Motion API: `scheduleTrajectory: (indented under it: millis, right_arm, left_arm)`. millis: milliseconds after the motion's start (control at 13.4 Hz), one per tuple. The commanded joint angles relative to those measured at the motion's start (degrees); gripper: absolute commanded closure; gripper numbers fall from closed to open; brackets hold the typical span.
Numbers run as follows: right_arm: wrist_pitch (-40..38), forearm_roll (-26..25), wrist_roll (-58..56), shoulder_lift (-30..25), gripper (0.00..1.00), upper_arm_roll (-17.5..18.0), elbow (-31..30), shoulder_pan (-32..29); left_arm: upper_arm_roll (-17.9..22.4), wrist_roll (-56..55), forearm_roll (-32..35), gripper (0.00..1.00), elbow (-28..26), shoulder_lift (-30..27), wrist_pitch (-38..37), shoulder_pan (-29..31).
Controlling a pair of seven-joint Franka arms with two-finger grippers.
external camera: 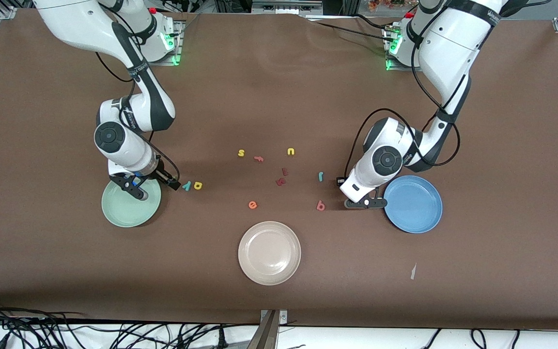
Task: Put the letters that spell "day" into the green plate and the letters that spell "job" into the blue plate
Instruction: 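Drop the o onto the blue plate while the right gripper grasps the letter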
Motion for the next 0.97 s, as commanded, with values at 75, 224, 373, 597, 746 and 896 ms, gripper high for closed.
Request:
scheduleTrajectory:
  millis: [75,224,373,597,746,896]
  right_arm:
    - [3.29,0.93,1.39,-1.07,0.01,-0.11,-3.73,0.08]
    - [4.26,0.93,1.48,-0.63,0.04,-0.11,-4.35,0.08]
    - [5.05,0.93,1.48,-0.02,0.05,-0.2,-4.35,0.08]
    - [8.21,0.93,1.48,2.09,0.06,-0.2,-4.35,0.08]
    - [9.53,0.93,1.48,2.97,0.1,-0.2,-4.18,0.08]
    - [9.89,0.84,1.39,3.5,0.14,-0.2,-4.0,0.08]
  left_arm:
    - [0.2,-1.1,2.07,0.84,-1.68,-1.29,1.5,-0.22]
    - [0.29,-0.75,2.07,0.96,-1.42,-1.81,0.81,-0.14]
    - [1.08,3.18,2.07,0.99,1.03,-3.48,-4.87,0.65]
    - [1.43,14.33,2.07,0.99,8.41,-3.75,-15.7,4.42]
    - [1.52,20.93,3.99,0.98,8.87,-3.75,-16.08,7.41]
    - [1.43,24.81,7.86,0.93,8.95,-3.4,-15.64,9.87]
